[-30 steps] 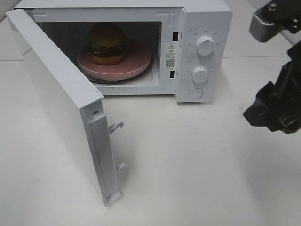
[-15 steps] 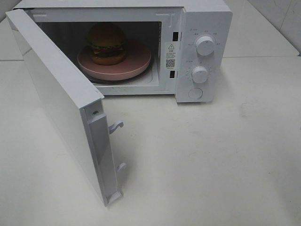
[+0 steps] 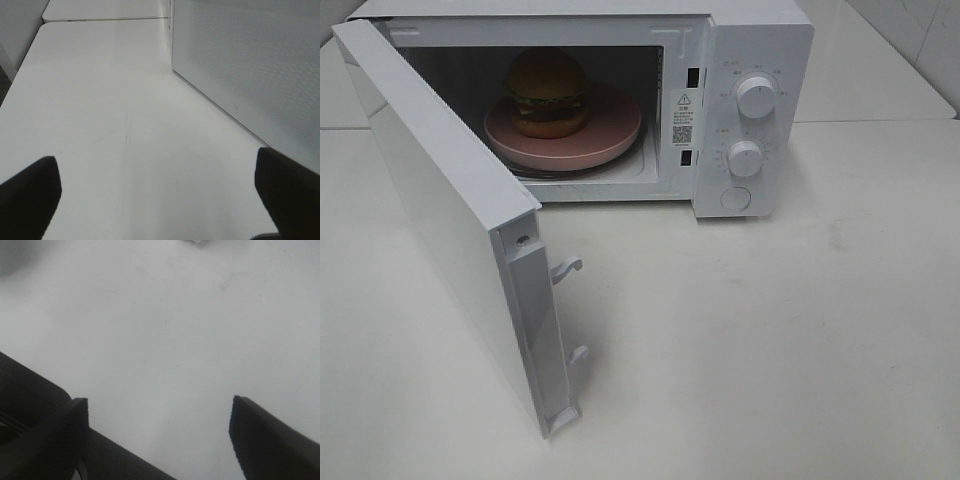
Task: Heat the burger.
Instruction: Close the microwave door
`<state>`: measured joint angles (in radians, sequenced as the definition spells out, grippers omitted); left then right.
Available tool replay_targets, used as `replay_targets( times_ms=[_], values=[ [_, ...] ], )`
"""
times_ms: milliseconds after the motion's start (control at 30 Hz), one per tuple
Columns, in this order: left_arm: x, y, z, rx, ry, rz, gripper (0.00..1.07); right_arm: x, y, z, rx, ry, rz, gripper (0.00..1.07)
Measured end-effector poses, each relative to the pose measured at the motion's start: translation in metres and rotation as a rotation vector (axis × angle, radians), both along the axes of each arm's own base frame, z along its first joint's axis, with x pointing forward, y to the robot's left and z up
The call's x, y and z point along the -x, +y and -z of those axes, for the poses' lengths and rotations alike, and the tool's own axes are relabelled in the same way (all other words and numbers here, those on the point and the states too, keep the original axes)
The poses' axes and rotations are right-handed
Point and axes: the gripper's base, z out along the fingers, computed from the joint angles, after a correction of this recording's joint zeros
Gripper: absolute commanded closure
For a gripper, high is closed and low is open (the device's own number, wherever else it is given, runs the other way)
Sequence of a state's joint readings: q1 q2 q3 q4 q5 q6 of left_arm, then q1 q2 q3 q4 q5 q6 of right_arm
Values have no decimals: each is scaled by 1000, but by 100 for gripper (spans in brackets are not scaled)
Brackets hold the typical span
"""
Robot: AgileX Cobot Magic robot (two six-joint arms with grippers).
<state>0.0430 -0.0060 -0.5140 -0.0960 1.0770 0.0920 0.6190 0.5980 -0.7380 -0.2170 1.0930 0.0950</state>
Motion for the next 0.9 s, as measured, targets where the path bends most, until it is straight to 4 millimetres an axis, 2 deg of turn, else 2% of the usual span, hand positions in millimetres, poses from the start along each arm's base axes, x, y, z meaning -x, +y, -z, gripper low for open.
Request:
replay_targets(
  times_ms=[267, 433, 567, 633, 900],
  values=[
    [0, 0, 0, 0, 0, 0, 9, 16, -11, 20, -38, -4, 41, 31],
    [0, 0, 0, 0, 0, 0, 9, 24, -20, 35, -68, 2, 135, 31],
    [0, 0, 0, 0, 0, 0, 9, 28, -26, 39, -87, -21, 200, 31],
    [0, 0, 0, 0, 0, 0, 9, 36, -32, 42, -124, -94, 264, 31],
    [0, 0, 0, 0, 0, 0, 9, 52, -38, 46, -190, -203, 349, 31]
  ],
)
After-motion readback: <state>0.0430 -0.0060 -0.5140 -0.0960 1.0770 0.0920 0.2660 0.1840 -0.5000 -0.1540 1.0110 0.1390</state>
